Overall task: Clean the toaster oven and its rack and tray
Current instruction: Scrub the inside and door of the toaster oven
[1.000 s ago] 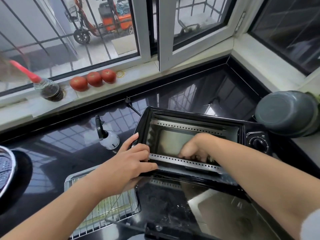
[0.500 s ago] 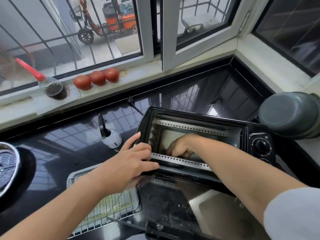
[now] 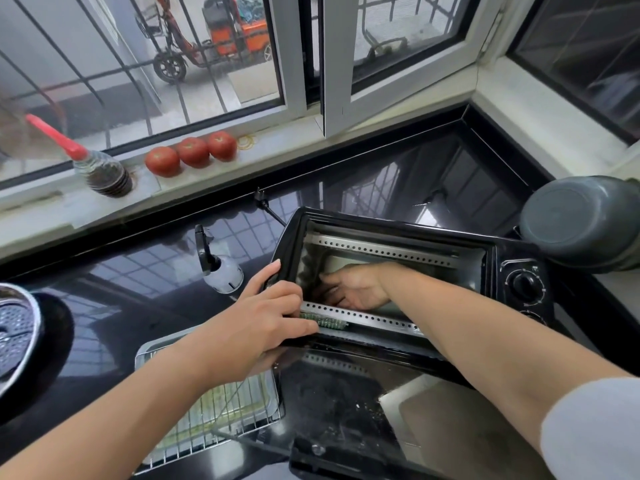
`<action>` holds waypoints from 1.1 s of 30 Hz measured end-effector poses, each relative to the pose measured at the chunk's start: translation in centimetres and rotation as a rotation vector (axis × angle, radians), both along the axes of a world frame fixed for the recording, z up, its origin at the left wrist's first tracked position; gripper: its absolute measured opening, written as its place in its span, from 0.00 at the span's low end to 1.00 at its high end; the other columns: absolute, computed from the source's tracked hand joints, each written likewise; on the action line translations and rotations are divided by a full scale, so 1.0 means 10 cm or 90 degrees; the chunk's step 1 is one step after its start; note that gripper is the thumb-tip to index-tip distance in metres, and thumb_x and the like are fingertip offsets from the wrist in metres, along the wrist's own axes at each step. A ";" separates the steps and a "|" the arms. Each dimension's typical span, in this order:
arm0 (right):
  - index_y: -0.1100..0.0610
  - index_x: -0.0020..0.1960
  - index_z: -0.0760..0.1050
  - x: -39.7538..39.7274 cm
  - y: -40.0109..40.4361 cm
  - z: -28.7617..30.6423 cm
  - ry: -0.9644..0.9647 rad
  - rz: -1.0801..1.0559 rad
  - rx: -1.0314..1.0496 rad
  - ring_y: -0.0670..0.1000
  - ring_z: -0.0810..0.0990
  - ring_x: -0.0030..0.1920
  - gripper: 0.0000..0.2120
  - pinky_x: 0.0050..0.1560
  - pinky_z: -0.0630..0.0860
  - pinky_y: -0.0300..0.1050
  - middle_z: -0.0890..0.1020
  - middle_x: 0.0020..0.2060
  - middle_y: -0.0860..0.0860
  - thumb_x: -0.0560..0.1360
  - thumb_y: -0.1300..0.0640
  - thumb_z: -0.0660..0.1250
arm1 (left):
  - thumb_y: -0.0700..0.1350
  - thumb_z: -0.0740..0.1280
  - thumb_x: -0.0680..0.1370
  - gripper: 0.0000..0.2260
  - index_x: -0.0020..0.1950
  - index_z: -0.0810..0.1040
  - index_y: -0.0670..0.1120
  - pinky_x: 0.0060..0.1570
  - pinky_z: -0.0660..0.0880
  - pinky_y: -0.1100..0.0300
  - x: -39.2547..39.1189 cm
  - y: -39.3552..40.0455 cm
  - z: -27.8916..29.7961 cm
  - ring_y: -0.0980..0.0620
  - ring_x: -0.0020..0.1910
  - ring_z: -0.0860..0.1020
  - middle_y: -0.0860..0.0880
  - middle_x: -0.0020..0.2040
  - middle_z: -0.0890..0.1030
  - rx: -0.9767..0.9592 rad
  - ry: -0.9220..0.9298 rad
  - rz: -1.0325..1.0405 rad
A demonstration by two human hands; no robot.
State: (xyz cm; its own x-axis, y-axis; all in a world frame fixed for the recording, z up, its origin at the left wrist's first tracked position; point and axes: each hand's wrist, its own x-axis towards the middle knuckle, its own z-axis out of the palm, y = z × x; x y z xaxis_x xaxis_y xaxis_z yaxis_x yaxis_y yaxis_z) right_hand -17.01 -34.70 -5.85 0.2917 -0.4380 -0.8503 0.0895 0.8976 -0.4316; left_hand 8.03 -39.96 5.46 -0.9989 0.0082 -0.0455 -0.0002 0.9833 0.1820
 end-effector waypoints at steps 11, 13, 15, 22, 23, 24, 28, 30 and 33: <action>0.57 0.76 0.64 -0.13 0.04 0.15 0.171 0.228 0.068 0.54 0.77 0.54 0.40 0.54 0.74 0.50 0.78 0.57 0.54 0.79 0.29 0.44 | 0.49 0.63 0.77 0.17 0.65 0.78 0.60 0.80 0.47 0.38 0.01 0.01 0.00 0.53 0.67 0.71 0.58 0.50 0.70 0.001 -0.004 0.006; 0.57 0.78 0.62 -0.15 0.01 0.17 0.132 0.193 0.054 0.60 0.72 0.68 0.40 0.67 0.70 0.57 0.71 0.71 0.59 0.79 0.29 0.43 | 0.49 0.61 0.77 0.18 0.66 0.78 0.60 0.80 0.48 0.38 0.01 0.01 -0.01 0.53 0.67 0.71 0.58 0.50 0.71 0.003 -0.003 0.006; 0.55 0.78 0.61 -0.10 -0.02 0.19 0.084 0.131 0.024 0.61 0.69 0.71 0.39 0.69 0.67 0.57 0.67 0.75 0.59 0.79 0.29 0.43 | 0.49 0.64 0.77 0.17 0.66 0.77 0.60 0.80 0.49 0.38 0.01 0.00 -0.02 0.53 0.67 0.71 0.58 0.50 0.70 0.001 0.000 0.000; 0.56 0.61 0.75 0.02 0.08 0.11 0.147 0.076 -0.044 0.51 0.76 0.48 0.30 0.50 0.74 0.46 0.77 0.55 0.55 0.79 0.32 0.54 | 0.47 0.74 0.74 0.23 0.66 0.76 0.62 0.80 0.48 0.37 0.01 -0.01 -0.07 0.54 0.70 0.70 0.59 0.56 0.75 0.006 -0.010 -0.001; 0.56 0.62 0.74 0.03 0.10 0.12 0.163 0.099 -0.053 0.52 0.75 0.51 0.29 0.55 0.74 0.47 0.77 0.56 0.54 0.78 0.32 0.57 | 0.47 0.74 0.74 0.23 0.67 0.76 0.62 0.80 0.48 0.37 0.01 -0.02 -0.07 0.54 0.70 0.70 0.60 0.56 0.75 0.004 -0.012 -0.001; 0.55 0.64 0.73 0.03 0.11 0.16 0.172 0.130 -0.063 0.53 0.74 0.56 0.28 0.61 0.71 0.48 0.76 0.59 0.54 0.78 0.34 0.60 | 0.47 0.74 0.74 0.23 0.67 0.75 0.63 0.80 0.48 0.37 0.00 -0.02 -0.08 0.54 0.70 0.69 0.60 0.56 0.75 0.001 -0.015 -0.002; 0.52 0.76 0.62 0.05 0.22 0.48 0.203 0.300 -0.123 0.51 0.63 0.73 0.33 0.73 0.61 0.50 0.66 0.74 0.48 0.75 0.41 0.66 | 0.47 0.75 0.75 0.23 0.67 0.75 0.63 0.80 0.49 0.37 -0.01 -0.03 -0.07 0.55 0.71 0.69 0.61 0.56 0.75 -0.004 -0.016 -0.002; 0.51 0.65 0.66 0.03 0.27 0.58 0.229 0.299 -0.169 0.47 0.72 0.56 0.24 0.54 0.71 0.45 0.73 0.58 0.46 0.72 0.46 0.68 | 0.47 0.74 0.76 0.22 0.67 0.76 0.63 0.80 0.49 0.36 -0.01 -0.03 -0.07 0.55 0.70 0.69 0.62 0.55 0.75 0.002 -0.014 -0.002; 0.43 0.53 0.66 0.02 0.36 0.68 0.292 0.343 -0.253 0.50 0.70 0.44 0.19 0.41 0.68 0.47 0.73 0.47 0.49 0.66 0.51 0.70 | 0.47 0.74 0.75 0.22 0.66 0.75 0.63 0.80 0.49 0.37 0.00 -0.03 -0.08 0.54 0.70 0.69 0.61 0.54 0.76 -0.002 -0.013 -0.003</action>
